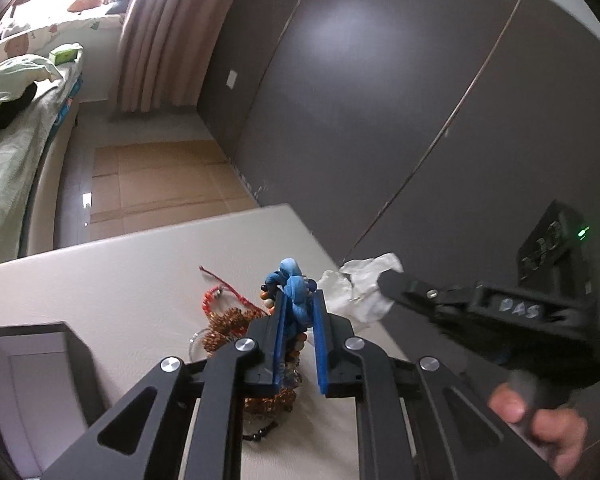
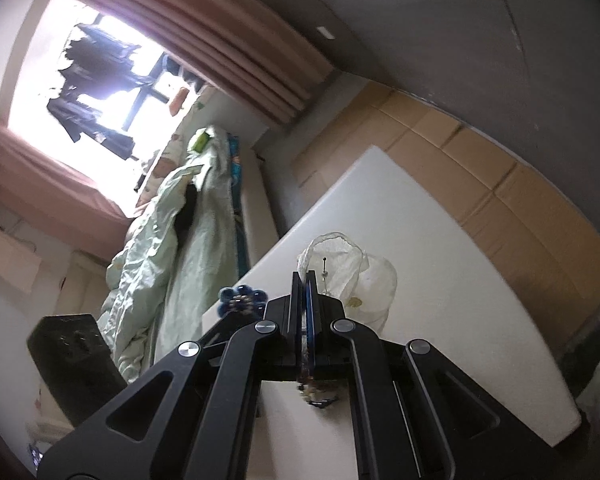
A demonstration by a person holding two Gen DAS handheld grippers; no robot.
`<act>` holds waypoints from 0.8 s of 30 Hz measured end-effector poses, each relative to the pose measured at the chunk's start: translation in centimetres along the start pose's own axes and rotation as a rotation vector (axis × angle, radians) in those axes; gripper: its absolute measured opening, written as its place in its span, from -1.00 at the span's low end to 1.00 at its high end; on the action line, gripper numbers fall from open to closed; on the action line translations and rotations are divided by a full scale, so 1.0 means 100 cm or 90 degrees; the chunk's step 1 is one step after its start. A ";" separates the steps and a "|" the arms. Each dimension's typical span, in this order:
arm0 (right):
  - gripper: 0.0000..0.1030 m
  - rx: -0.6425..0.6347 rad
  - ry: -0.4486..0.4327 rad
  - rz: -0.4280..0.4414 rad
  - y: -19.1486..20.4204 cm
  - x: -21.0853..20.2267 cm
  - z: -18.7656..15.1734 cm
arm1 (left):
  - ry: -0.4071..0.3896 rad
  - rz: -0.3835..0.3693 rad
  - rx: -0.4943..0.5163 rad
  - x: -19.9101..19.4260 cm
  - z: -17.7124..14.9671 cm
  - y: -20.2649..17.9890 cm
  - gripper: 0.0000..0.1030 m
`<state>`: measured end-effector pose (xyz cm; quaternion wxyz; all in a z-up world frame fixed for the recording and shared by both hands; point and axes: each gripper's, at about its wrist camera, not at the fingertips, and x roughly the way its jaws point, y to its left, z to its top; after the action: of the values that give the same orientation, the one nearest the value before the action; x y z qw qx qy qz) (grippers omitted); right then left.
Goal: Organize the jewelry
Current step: 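Lift the blue keychain with the left tool and carry it over the box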
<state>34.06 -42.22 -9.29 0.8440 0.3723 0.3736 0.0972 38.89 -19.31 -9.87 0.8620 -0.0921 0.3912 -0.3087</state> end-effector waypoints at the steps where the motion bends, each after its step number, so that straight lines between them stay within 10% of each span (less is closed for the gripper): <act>1: -0.94 -0.009 -0.003 0.005 0.005 0.000 -0.001 | -0.012 0.000 -0.003 -0.010 0.002 0.002 -0.80; 24: -0.94 -0.162 0.033 0.199 0.139 0.041 -0.064 | -0.140 0.055 -0.097 -0.179 0.003 0.085 -0.80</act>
<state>33.99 -27.03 -4.65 0.8490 0.3136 0.3172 0.2832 34.06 -1.79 -2.02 0.9026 -0.1737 0.3204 -0.2290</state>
